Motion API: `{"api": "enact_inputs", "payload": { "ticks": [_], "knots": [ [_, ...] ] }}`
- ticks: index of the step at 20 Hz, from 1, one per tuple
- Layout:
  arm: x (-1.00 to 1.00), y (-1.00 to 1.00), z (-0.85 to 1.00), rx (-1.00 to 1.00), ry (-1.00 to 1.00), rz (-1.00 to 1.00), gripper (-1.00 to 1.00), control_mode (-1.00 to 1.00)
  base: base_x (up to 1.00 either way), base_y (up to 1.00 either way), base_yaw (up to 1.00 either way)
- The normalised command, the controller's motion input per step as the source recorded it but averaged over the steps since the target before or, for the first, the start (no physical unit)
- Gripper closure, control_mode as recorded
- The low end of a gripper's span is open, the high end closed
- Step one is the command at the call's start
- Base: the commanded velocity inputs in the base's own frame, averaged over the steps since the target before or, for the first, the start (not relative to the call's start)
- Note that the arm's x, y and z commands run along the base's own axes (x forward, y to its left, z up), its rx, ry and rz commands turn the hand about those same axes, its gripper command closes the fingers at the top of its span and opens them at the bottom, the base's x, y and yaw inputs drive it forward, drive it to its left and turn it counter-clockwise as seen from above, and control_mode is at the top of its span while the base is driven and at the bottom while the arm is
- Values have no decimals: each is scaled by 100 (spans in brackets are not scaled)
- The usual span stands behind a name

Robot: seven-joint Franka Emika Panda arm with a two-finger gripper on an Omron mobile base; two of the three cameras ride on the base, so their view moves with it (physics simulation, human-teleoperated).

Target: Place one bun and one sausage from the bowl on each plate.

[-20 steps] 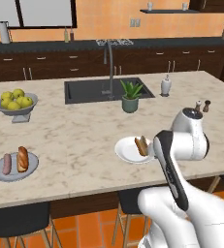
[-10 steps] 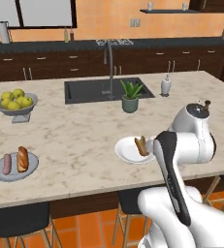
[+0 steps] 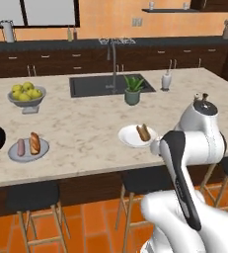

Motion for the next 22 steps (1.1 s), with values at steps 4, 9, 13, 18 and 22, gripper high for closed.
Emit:
{"api": "enact_inputs", "payload": {
  "ticks": [4, 9, 13, 18, 22],
  "knots": [
    [0, 0, 0, 0, 0, 0, -100, 100, 1, 100, 0],
    [0, 0, 0, 0, 0, 0, -100, 100, 14, 100, 0],
    [0, 0, 0, 0, 0, 0, -100, 100, 52, 100, 0],
    [0, 0, 0, 0, 0, 0, -100, 100, 55, 99, 0],
    [0, 0, 0, 0, 0, 0, -100, 100, 16, 100, 1]
  ]
}}
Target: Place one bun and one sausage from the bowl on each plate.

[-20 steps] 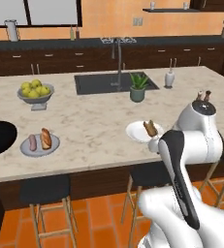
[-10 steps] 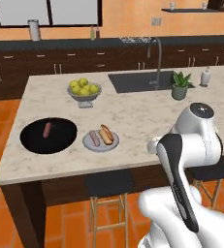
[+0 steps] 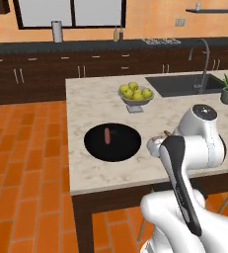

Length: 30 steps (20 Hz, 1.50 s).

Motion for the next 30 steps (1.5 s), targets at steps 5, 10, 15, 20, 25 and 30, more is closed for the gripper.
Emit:
{"api": "enact_inputs", "payload": {
  "ticks": [5, 10, 15, 20, 25, 30],
  "knots": [
    [0, 0, 0, 0, 0, 0, -100, 100, 55, 48, 0],
    [41, 0, 0, 0, 0, 0, -100, -100, 21, 4, 0],
    [100, 2, -3, 0, 0, 0, -100, -100, 0, 0, 0],
    [100, 32, -16, 0, 1, -1, -100, -100, 0, 0, 0],
    [100, 18, -33, 0, 1, -2, -100, -100, 0, 0, 0],
    [100, 24, -51, 0, 0, 0, -100, -100, 0, 0, 0]
  ]
}}
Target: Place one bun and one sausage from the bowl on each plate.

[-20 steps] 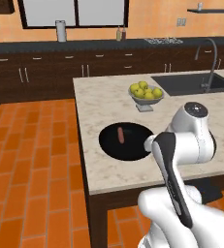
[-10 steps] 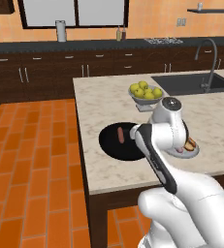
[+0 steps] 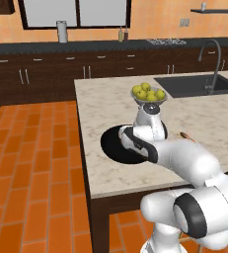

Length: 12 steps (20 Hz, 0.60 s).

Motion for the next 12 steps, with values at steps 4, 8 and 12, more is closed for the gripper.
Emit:
{"api": "enact_inputs", "payload": {
  "ticks": [4, 8, 12],
  "knots": [
    [94, 0, -35, 1, 0, 0, -100, -100, 0, 0, 0],
    [97, 2, -49, 0, 0, 0, -100, -100, 0, 0, 0],
    [66, 8, -44, 0, 3, 0, -100, -100, 0, 0, 0]
  ]
}}
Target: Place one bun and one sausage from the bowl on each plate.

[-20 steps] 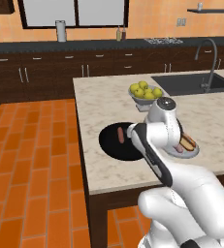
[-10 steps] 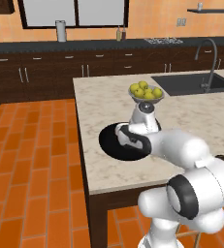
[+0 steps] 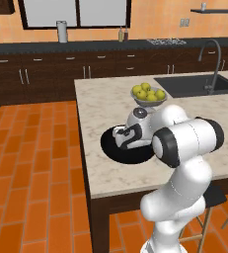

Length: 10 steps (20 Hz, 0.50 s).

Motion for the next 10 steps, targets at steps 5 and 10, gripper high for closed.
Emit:
{"api": "enact_inputs", "payload": {
  "ticks": [5, 10],
  "knots": [
    [42, 3, -42, 0, 1, 0, -100, -100, 0, 0, 0],
    [17, 7, -23, 0, 2, 0, -100, -100, 0, 0, 0]
  ]
}}
